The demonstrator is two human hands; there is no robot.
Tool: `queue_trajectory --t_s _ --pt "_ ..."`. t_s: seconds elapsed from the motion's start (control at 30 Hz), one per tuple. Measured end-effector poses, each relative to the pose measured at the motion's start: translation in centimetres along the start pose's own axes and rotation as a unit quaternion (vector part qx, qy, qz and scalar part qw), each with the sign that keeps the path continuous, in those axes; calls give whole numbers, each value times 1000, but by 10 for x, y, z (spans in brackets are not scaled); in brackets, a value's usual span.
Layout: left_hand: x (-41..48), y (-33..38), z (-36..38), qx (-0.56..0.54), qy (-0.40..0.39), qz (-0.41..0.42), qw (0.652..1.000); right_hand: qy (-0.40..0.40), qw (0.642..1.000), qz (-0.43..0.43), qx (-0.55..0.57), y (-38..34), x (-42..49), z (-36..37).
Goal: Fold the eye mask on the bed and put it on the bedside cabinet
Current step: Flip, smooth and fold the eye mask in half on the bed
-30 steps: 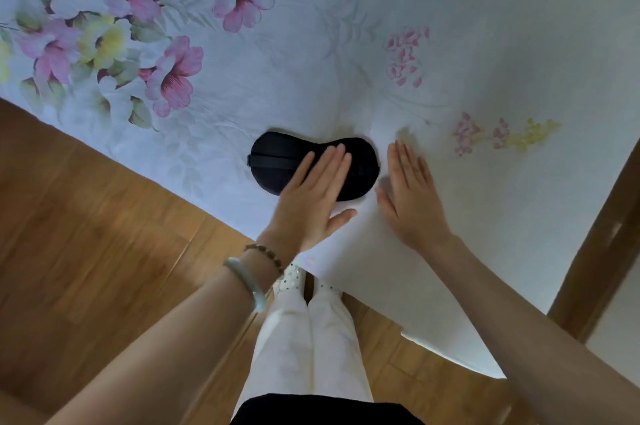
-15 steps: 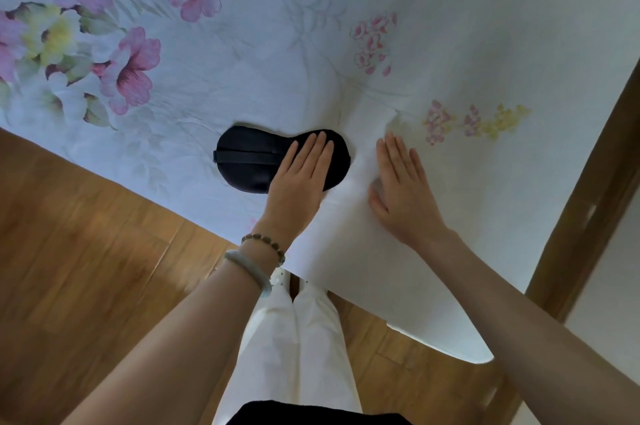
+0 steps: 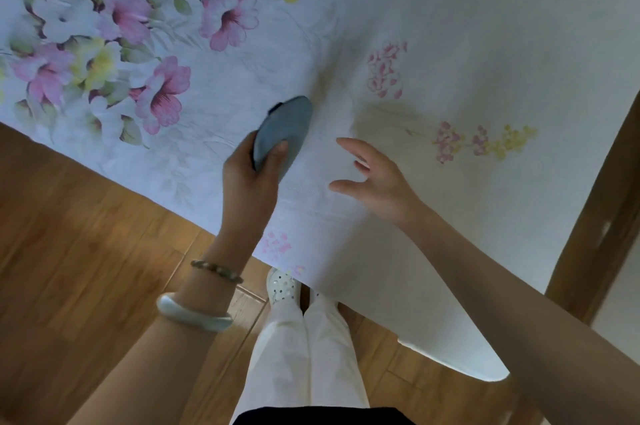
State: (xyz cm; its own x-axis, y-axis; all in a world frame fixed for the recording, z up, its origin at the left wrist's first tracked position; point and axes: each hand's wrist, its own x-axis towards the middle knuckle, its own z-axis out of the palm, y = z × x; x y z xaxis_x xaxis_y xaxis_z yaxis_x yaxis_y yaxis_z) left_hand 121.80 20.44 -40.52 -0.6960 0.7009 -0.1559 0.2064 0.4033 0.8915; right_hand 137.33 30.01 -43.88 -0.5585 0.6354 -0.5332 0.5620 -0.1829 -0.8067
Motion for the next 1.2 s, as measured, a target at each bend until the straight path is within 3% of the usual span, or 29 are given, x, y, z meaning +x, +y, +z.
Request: queue_trajectory --t_s 0.1,0.23,0.37,0.43,0.53,0.7,0.83,1.07,1.13,1.2 --pt "8 7 -16 -167 2 -80 983 -61 998 2 22 -15 9 3" --pt "15 14 -25 -399 -53 -139 905 -116 992 16 39 -30 18 2" --pt "15 11 -28 -480 -66 -175 857 -138 984 26 105 -37 25 -1" --pt "17 4 -29 -482 -42 -185 855 -126 976 55 172 -38 28 -4" --pt "21 -15 -32 -410 31 -199 889 -95 977 76 175 -36 31 -6" --pt "17 -59 -31 -224 72 -263 936 22 997 72 27 -26 34 0" --pt "9 -81 -29 -78 67 -234 967 101 987 44 -121 -12 35 8" --pt "6 -81 -25 128 54 -142 980 157 975 -13 -156 2 33 23" --pt "2 -82 -23 227 44 -64 971 185 943 -79 -267 5 27 30" --pt "-1 -84 -19 331 -9 29 943 209 871 -158 -416 8 20 41"
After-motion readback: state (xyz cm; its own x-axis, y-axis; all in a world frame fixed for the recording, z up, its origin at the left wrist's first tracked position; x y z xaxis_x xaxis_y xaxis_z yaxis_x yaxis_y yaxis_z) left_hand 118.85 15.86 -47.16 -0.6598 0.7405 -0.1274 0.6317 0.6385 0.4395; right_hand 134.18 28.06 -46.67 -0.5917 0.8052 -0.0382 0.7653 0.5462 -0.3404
